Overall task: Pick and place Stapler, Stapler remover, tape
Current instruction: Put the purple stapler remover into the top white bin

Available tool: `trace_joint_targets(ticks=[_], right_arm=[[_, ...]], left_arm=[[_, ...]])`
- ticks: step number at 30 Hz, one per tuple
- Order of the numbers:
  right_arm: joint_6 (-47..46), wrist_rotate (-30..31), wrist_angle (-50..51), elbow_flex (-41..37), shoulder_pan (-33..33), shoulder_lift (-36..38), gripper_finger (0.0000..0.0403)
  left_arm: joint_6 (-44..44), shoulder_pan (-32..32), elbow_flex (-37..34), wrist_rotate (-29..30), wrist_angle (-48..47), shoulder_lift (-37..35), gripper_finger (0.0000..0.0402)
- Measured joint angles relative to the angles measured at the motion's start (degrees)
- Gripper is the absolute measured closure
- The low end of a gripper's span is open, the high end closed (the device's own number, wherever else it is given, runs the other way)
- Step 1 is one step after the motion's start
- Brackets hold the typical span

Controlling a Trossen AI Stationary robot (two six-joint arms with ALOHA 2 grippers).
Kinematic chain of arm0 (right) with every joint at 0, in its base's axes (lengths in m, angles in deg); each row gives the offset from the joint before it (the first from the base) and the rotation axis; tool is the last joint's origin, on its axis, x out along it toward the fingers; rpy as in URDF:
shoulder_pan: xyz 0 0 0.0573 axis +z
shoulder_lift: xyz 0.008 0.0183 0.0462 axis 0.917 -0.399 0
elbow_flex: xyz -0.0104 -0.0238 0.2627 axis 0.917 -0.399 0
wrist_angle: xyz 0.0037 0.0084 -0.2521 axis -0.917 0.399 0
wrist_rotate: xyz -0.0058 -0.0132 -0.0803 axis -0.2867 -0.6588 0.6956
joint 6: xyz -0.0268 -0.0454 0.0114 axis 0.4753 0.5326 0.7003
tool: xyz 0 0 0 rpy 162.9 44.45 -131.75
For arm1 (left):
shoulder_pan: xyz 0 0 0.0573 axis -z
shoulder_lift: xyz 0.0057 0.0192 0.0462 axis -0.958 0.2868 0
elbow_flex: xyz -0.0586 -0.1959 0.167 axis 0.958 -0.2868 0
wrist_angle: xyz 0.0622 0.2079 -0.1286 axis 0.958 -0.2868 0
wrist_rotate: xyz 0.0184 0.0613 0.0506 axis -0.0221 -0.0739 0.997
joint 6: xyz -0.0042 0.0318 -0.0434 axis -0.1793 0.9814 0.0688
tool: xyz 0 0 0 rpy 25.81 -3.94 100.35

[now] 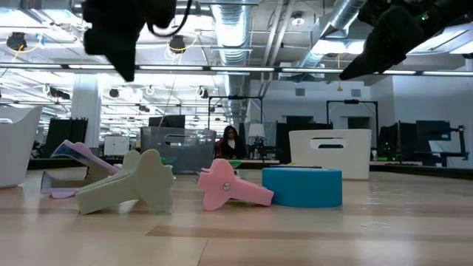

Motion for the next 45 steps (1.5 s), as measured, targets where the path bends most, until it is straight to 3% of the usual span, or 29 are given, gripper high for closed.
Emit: trace_joint_targets(ticks=[3,10,14,26,37,42,45], right_arm=[[-1.3,-0.02,0.0,-0.02,0.0,-0.01,0.0403],[-1.48,-0.03,0.23,-0.02,0.01,-0.01,0.0403],[-1.47,-0.04,1.58,-0.04,0.02,-0.02,0.0403],[-1.48,-0.05,1.77,-0.04,0.02,-0.02,0.0403],[-1.96,-0.45,1.71,-0.04,0.02,-0.01,0.0403],[-5.76,-0.5,3.24,-0.04,0.2,0.0,0.0403],[-5.95,-0.48,4.32,-0.04,0.19,0.0,0.0403]], left_arm=[[-3.79,0.0,0.04,-3.38,-0.01,1.39,0.04],[-11.24,1.45,0.17,-3.35,4.96,3.4,0.04],[-11.35,2.64,0.19,-3.67,10.58,6.65,0.04],[-11.17,6.76,5.56,-4.85,11.06,15.28,0.04],[-9.63,8.83,5.9,-6.35,7.66,15.45,0.04],[-9.23,8.35,5.9,-12.29,7.07,15.26,0.04],[-7.87,8.39,5.9,-12.29,7.1,15.28,0.0399]])
